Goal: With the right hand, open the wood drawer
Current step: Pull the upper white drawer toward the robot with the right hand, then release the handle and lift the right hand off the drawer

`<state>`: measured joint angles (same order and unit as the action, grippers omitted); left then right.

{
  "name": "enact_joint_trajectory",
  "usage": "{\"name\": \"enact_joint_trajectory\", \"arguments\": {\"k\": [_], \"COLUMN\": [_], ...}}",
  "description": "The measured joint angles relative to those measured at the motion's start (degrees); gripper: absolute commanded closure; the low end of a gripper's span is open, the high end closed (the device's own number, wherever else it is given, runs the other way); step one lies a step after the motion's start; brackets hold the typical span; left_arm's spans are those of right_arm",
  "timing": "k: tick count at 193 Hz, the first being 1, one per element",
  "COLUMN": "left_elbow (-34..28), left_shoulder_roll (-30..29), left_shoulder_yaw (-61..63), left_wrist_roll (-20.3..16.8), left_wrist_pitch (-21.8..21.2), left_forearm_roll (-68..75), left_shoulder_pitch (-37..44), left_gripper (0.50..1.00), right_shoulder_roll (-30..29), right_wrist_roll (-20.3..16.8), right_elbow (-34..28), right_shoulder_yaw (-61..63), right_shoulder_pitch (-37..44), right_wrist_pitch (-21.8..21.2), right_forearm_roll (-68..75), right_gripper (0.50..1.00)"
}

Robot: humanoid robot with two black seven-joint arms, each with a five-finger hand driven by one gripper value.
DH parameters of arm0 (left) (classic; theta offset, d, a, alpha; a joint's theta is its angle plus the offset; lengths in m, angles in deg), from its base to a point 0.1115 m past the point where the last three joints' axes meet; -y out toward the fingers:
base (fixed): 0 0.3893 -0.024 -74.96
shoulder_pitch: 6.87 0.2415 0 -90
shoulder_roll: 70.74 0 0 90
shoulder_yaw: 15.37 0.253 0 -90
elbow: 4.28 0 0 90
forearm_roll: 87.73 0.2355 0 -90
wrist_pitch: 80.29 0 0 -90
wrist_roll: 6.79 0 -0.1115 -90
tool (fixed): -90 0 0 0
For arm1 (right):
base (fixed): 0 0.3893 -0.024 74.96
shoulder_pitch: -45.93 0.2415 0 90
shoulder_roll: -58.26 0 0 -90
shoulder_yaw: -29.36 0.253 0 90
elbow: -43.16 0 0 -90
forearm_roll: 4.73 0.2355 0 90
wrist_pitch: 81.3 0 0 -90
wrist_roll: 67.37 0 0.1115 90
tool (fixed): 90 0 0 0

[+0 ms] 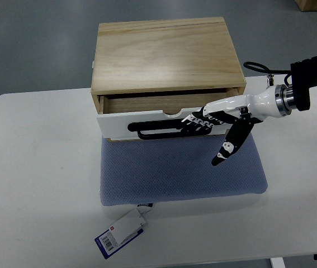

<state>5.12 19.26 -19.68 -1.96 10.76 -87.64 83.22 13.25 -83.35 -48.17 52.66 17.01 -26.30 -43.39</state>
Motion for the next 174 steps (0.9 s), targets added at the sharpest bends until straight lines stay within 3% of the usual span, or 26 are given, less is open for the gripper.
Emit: {"name": "enact_joint_trajectory", "arguments": {"k": [123, 174], "left_elbow": [0.00, -0.01], "left_shoulder_roll": [0.00, 0.00], "left_shoulder_yaw": [0.00, 0.00], "left_wrist_roll": [0.00, 0.00], "left_wrist_pitch": [0.00, 0.00], "left_forearm_roll": [0.00, 0.00], "left_shoulder_pitch": [0.00, 0.00], "left_gripper": [0.500, 0.500], "right_shoulder_roll": [0.44, 3.67], "right_wrist_roll": [-0.08, -0.14], "right_elbow": [0.25, 0.47], "right_shoulder_yaw": [1.13, 1.48], "right_shoulder_pitch": [1.89, 6.35], "right_wrist_pitch": [-0.01, 0.00], "right_forearm_roll": [1.84, 8.03], "right_gripper": [0.554, 0.554]}}
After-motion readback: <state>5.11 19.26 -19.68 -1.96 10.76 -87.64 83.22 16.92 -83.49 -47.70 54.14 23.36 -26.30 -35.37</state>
